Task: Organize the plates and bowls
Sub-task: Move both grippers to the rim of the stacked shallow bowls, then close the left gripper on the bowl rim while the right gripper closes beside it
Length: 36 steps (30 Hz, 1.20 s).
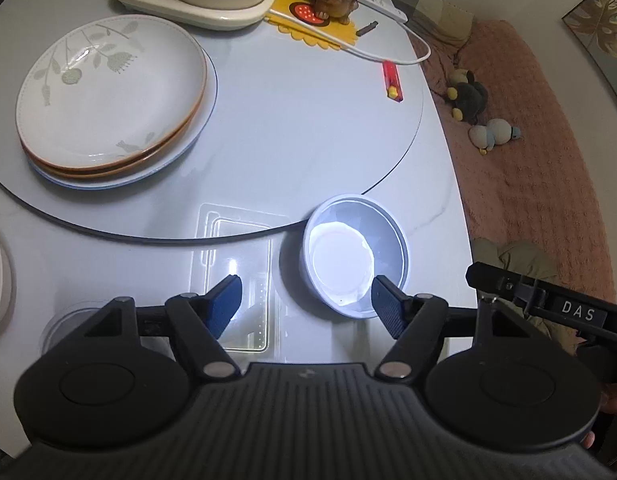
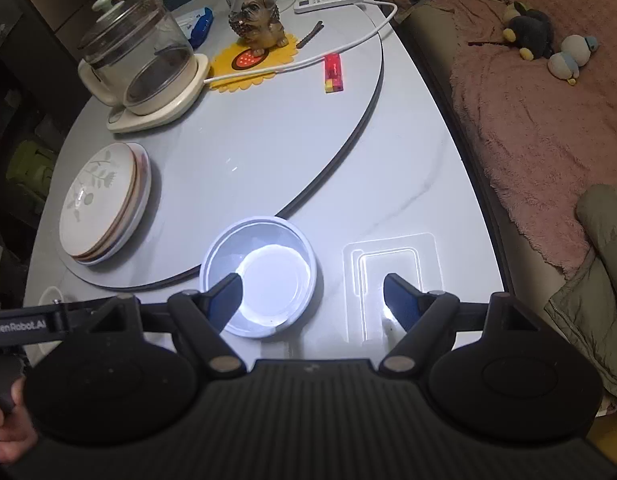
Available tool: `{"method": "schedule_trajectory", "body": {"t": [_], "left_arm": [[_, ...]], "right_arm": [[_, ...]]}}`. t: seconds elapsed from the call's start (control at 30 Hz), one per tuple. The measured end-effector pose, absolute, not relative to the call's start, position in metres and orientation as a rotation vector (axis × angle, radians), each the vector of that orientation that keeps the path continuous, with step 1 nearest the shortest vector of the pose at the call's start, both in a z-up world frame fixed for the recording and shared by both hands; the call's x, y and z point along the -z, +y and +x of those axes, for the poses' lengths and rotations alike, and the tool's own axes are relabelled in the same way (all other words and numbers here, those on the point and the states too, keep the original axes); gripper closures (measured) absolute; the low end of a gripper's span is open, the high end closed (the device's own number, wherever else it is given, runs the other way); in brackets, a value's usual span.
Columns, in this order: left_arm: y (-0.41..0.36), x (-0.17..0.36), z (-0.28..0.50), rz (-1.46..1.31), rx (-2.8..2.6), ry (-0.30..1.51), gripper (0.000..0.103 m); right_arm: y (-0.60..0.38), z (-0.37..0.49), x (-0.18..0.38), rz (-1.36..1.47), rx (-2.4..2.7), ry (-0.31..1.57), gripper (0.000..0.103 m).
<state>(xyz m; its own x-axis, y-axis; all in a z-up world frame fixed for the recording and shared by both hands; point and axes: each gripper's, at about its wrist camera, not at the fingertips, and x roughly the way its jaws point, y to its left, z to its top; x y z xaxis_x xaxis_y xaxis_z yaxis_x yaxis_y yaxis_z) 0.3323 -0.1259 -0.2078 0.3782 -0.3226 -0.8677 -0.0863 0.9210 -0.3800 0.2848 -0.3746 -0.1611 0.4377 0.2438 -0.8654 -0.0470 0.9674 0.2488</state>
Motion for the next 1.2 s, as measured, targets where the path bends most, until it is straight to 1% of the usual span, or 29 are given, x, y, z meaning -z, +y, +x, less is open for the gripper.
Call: {"method": "schedule_trajectory", "body": {"t": [0.07,0.17,0.23,0.33,0.43,0.5,0.6,0.63,0.67,0.7,0.8,0.93,1.0,1.07,1.2], "left_arm": [[-0.132,0.215,0.341,-0.391,0.151,1.200,0.028],[-0.137,0.229,0.353,-0.409,0.131,1.236,0.028],[-0.140,0.237,0.359,-0.422,0.120,1.254,0.031],[-0.143,0.246,0.366,-0.431,0.106,1.277,0.037],[-0.147,0.255,0.374,-0.437,0.090,1.299,0.044],[-0.149,0.260,0.379,-0.441,0.080,1.312,0.049],[-0.152,0.266,0.384,-0.445,0.070,1.325,0.054],[-0.153,0.268,0.385,-0.448,0.066,1.331,0.055],[-0.154,0.270,0.386,-0.450,0.067,1.337,0.061],[-0.156,0.273,0.389,-0.452,0.074,1.344,0.066],[-0.157,0.278,0.393,-0.471,0.068,1.352,0.071],[-0.157,0.283,0.395,-0.484,0.056,1.363,0.078],[-0.159,0.286,0.394,-0.490,0.049,1.370,0.084],[-0.160,0.289,0.394,-0.495,0.046,1.380,0.088],[-0.163,0.292,0.395,-0.506,0.048,1.386,0.089]], "right_arm": [[-0.378,0.293,0.169,0.199,-0.195,1.122,0.030],[-0.382,0.306,0.179,0.212,-0.219,1.144,0.032],[-0.382,0.315,0.186,0.213,-0.235,1.154,0.034],[-0.381,0.329,0.196,0.209,-0.264,1.172,0.035],[-0.379,0.342,0.205,0.197,-0.290,1.197,0.043],[-0.378,0.350,0.210,0.192,-0.305,1.214,0.044],[-0.377,0.358,0.219,0.191,-0.318,1.237,0.046],[-0.376,0.360,0.221,0.190,-0.324,1.246,0.051],[-0.375,0.362,0.225,0.189,-0.330,1.261,0.054],[-0.375,0.364,0.228,0.189,-0.334,1.274,0.055],[-0.374,0.367,0.235,0.185,-0.359,1.303,0.057],[-0.369,0.372,0.244,0.165,-0.386,1.338,0.067],[-0.367,0.374,0.248,0.153,-0.398,1.353,0.071],[-0.364,0.375,0.251,0.143,-0.410,1.363,0.077],[-0.361,0.376,0.252,0.145,-0.432,1.374,0.078]]}}
